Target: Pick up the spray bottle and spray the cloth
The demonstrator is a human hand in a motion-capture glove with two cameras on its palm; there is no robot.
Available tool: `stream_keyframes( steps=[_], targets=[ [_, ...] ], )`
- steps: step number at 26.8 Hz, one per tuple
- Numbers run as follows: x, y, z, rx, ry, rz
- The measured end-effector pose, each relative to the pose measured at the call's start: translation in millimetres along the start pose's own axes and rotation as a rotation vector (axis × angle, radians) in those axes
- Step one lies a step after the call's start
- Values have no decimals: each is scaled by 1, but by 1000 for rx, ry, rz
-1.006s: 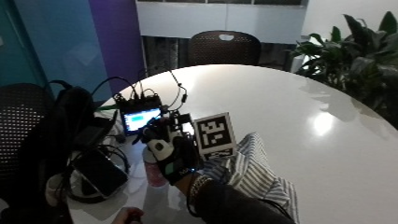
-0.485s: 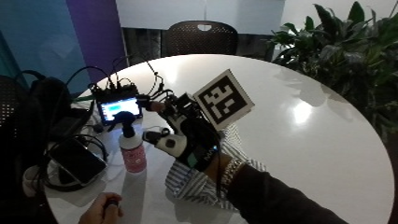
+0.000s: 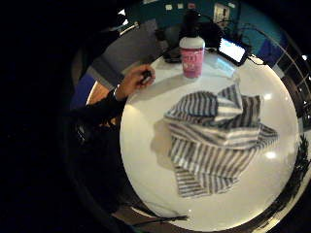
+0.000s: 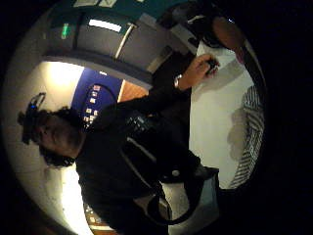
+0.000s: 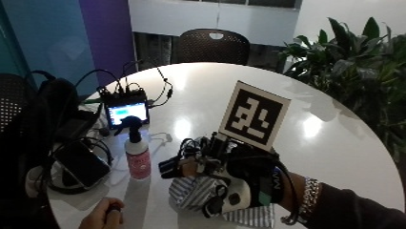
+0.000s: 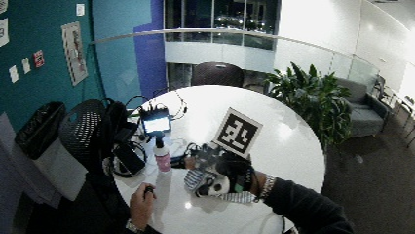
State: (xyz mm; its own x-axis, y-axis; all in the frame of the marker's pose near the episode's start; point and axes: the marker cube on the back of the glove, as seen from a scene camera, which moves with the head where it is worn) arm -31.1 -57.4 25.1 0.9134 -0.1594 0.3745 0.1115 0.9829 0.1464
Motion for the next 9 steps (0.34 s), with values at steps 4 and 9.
stream_keyframes(
  steps=[4,9],
  targets=[
    [-5,7,2,-73,128,-32],
    [-11,14,15,-127,176,-32]
  ],
)
